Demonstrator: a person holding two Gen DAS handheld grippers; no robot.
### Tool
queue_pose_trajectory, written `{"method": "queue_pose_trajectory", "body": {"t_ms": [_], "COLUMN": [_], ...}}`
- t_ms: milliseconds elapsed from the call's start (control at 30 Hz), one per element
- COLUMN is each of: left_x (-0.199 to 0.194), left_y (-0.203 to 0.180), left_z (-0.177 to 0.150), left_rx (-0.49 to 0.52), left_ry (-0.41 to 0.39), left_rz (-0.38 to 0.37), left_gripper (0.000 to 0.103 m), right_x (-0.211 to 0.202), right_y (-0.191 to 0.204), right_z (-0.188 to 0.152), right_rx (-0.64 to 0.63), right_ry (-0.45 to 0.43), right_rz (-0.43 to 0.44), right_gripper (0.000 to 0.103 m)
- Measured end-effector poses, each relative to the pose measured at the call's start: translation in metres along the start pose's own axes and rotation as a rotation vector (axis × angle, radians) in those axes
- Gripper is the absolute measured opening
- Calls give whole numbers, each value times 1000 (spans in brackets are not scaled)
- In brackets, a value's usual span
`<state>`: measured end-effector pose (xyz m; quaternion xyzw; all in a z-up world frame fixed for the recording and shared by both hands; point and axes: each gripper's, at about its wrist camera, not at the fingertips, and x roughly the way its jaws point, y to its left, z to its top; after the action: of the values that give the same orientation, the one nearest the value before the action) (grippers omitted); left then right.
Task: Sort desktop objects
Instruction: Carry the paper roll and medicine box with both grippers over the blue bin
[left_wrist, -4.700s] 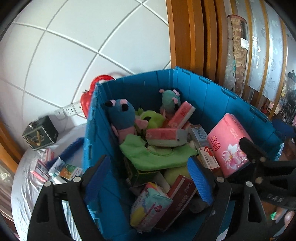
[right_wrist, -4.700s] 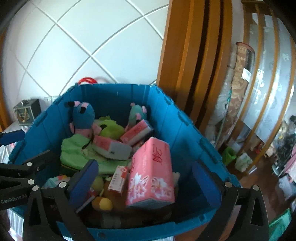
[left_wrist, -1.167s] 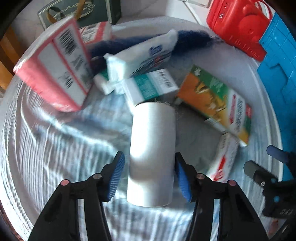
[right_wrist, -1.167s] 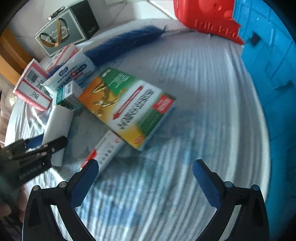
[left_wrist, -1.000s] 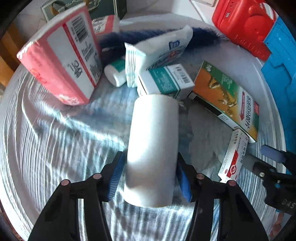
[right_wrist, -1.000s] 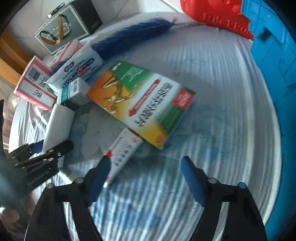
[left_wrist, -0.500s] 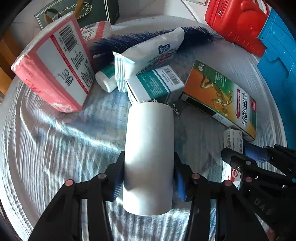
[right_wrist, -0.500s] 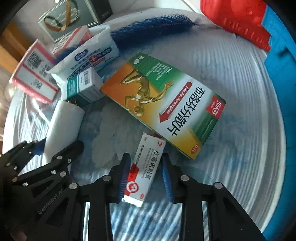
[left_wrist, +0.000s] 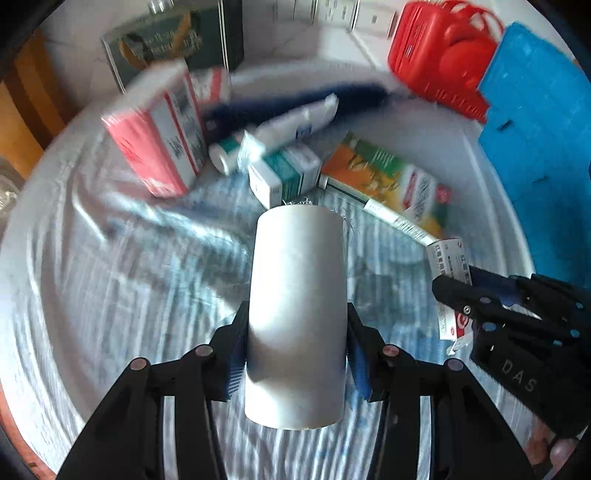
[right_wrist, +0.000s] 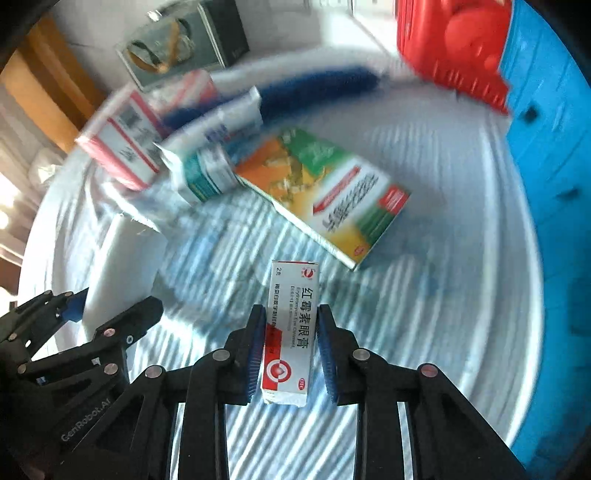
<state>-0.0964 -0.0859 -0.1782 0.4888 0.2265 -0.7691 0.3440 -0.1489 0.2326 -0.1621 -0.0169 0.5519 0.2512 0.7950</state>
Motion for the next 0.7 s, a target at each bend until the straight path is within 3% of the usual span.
{"method": "queue_pose_trajectory", "body": {"t_ms": [267, 700], "left_x": [-105, -213], "left_y": [-28, -81], "left_z": [-5, -28], "left_rx": [39, 107], "left_ry": [-265, -510], "left_rz": [35, 4], "left_gripper": [46, 46], "right_x": [-101, -253], "right_y": [19, 13], "right_z": [-8, -42], "right_rx": [-67, -111], "right_ry": [-256, -602], "right_rz": [-2, -90], "right_gripper": [27, 28]}}
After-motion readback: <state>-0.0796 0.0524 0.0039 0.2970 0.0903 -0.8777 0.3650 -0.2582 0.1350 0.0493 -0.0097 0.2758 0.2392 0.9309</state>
